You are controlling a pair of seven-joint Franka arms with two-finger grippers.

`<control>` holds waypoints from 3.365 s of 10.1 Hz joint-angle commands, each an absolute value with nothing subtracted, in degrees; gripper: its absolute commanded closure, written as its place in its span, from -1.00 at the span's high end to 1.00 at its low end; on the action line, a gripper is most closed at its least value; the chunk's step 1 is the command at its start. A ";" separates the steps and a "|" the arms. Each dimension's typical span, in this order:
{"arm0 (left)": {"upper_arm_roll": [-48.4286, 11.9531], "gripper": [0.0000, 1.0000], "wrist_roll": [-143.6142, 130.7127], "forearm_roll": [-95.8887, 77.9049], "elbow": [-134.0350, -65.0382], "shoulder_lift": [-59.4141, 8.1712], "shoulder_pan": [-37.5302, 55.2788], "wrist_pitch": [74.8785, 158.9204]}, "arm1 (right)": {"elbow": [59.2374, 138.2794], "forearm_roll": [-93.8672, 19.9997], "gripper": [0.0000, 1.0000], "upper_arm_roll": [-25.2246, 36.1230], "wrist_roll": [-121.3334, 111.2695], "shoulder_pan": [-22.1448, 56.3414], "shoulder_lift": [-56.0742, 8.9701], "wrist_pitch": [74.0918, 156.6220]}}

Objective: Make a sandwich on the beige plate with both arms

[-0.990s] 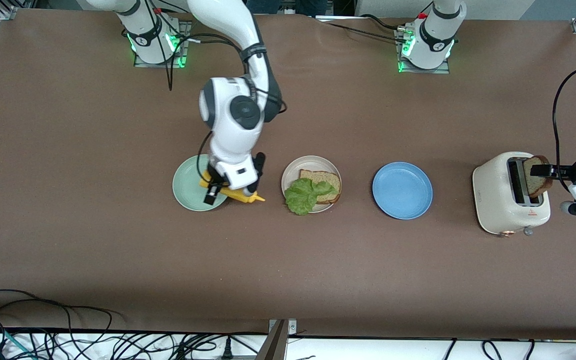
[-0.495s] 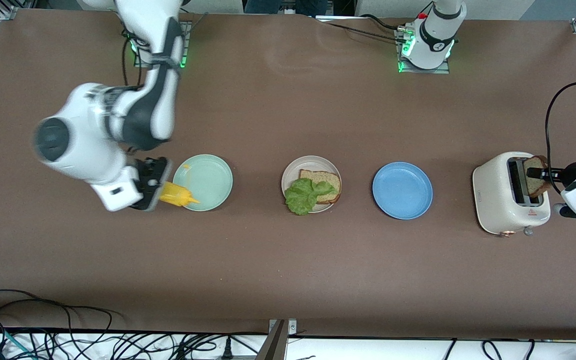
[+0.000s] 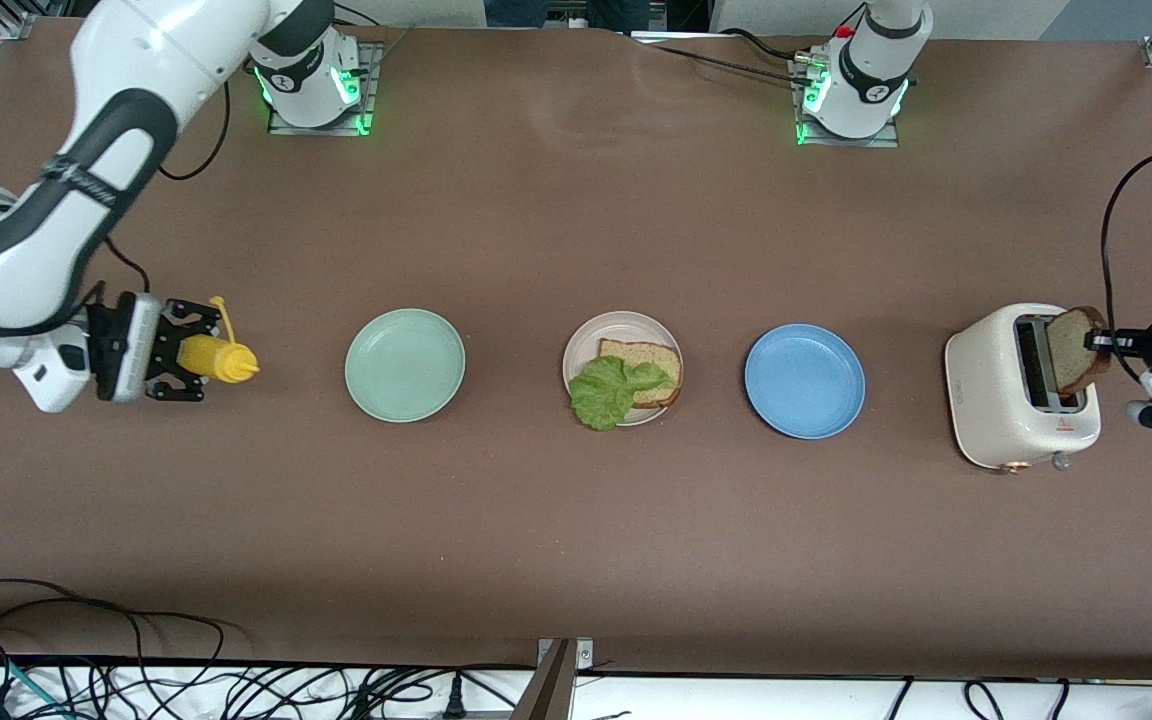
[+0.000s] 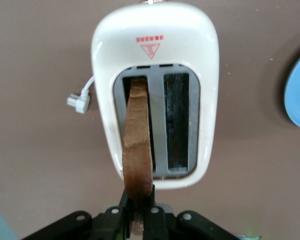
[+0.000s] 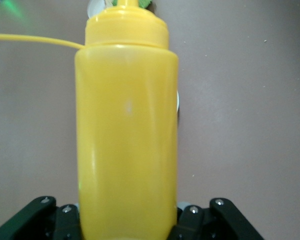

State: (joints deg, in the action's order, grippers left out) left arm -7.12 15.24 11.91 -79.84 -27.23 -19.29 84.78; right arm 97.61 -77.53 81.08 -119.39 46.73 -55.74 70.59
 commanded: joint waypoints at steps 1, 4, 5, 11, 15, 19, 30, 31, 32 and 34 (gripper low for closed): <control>-8.52 -1.00 16.00 13.54 -78.06 -22.59 -18.90 77.91 | 103.09 -84.79 -1.00 73.33 -129.95 37.75 -55.63 64.80; -13.16 -1.00 16.00 13.27 -70.60 -21.45 -14.61 70.50 | 102.83 -87.44 -1.00 61.91 -138.93 26.14 -55.63 62.24; -15.01 -1.00 16.08 13.01 -70.05 -21.45 -12.41 70.40 | 102.83 -88.06 -1.00 57.09 -140.70 21.49 -55.72 61.53; -17.49 -1.00 4.85 -20.59 -70.93 -30.99 -6.95 70.58 | 100.02 -88.42 -1.00 40.62 -146.15 6.86 -57.92 61.96; -17.49 -1.00 5.88 -42.67 -71.19 -42.51 -4.22 75.99 | 97.21 -88.33 -1.00 34.04 -150.28 1.43 -61.34 64.85; -17.49 -1.00 15.96 -51.65 -71.28 -52.09 1.14 90.05 | 97.12 -88.07 -0.55 31.38 -149.86 -0.44 -61.61 66.09; -16.35 1.00 29.45 -55.11 -72.77 -56.34 -0.08 92.64 | 89.50 -74.90 0.83 31.99 -143.45 -8.95 -61.35 66.71; -16.26 1.00 28.75 -51.28 -72.51 -54.95 -0.61 92.46 | 86.08 -72.10 0.84 31.99 -140.13 -10.44 -61.35 66.71; -16.35 1.00 27.96 -46.28 -72.34 -53.28 -1.22 92.20 | 81.26 -69.63 0.85 32.51 -134.09 -11.59 -61.17 66.53; -16.26 1.00 25.06 -41.07 -72.42 -50.64 -2.28 89.22 | 72.90 -66.99 0.85 35.75 -121.96 -11.60 -60.04 65.13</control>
State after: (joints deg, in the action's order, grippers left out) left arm -16.55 27.04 -44.77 -71.55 -53.80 -1.79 91.11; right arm 79.86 -69.99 34.24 -129.69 -10.90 -60.60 66.88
